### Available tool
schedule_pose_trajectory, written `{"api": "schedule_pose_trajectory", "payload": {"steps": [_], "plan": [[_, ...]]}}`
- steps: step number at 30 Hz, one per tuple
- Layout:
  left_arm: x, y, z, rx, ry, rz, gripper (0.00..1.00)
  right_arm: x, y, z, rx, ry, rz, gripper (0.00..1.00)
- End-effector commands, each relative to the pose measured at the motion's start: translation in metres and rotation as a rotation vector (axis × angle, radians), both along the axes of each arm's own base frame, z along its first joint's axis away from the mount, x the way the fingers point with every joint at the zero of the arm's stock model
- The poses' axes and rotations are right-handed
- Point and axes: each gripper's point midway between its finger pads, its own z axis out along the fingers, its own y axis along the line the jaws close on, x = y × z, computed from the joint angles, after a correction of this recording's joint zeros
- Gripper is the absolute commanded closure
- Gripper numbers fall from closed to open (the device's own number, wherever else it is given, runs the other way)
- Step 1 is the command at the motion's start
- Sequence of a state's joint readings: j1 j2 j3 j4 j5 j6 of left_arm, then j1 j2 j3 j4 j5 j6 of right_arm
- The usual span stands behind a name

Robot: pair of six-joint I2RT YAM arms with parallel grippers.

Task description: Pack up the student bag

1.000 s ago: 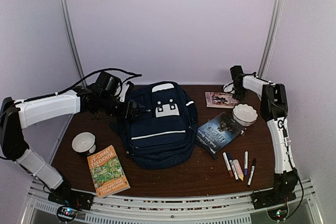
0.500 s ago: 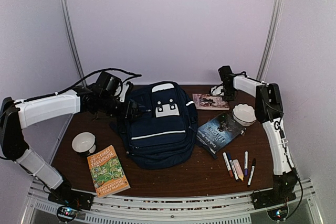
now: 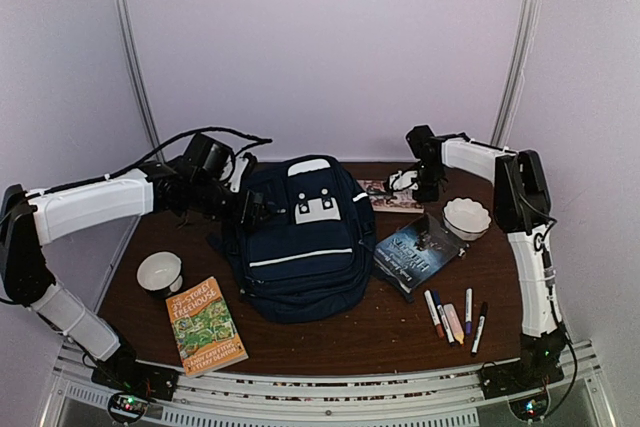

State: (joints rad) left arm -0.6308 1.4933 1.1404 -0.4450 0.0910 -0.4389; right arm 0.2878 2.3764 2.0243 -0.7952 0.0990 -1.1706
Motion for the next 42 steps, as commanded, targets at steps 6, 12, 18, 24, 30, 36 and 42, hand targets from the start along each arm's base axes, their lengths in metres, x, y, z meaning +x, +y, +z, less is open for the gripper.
{"api": "schedule_pose_trajectory", "payload": {"steps": [6,12,18,24,30,36,42], "plan": [[-0.002,-0.026,0.007,-0.032,-0.021,-0.087,0.21,0.046,-0.016,0.073,0.221,-0.226,-0.313,0.65],[-0.005,-0.025,0.008,-0.022,-0.014,-0.092,0.21,0.098,-0.021,0.076,0.204,-0.421,-0.384,0.67],[-0.007,-0.021,0.002,-0.006,-0.004,-0.076,0.21,0.126,-0.011,0.053,0.162,-0.494,-0.316,0.66],[-0.006,-0.021,-0.002,-0.002,0.007,-0.068,0.21,0.127,0.002,0.024,0.064,-0.448,-0.179,0.64],[-0.004,-0.020,-0.007,0.013,0.009,-0.063,0.21,0.090,0.033,0.006,0.067,-0.233,0.032,0.66],[-0.003,-0.020,-0.006,0.015,0.005,-0.066,0.21,0.036,0.048,-0.010,0.018,-0.004,0.166,0.69],[-0.003,-0.021,-0.002,0.008,-0.004,-0.073,0.21,-0.007,0.047,-0.019,-0.015,0.164,0.174,0.73]]}}
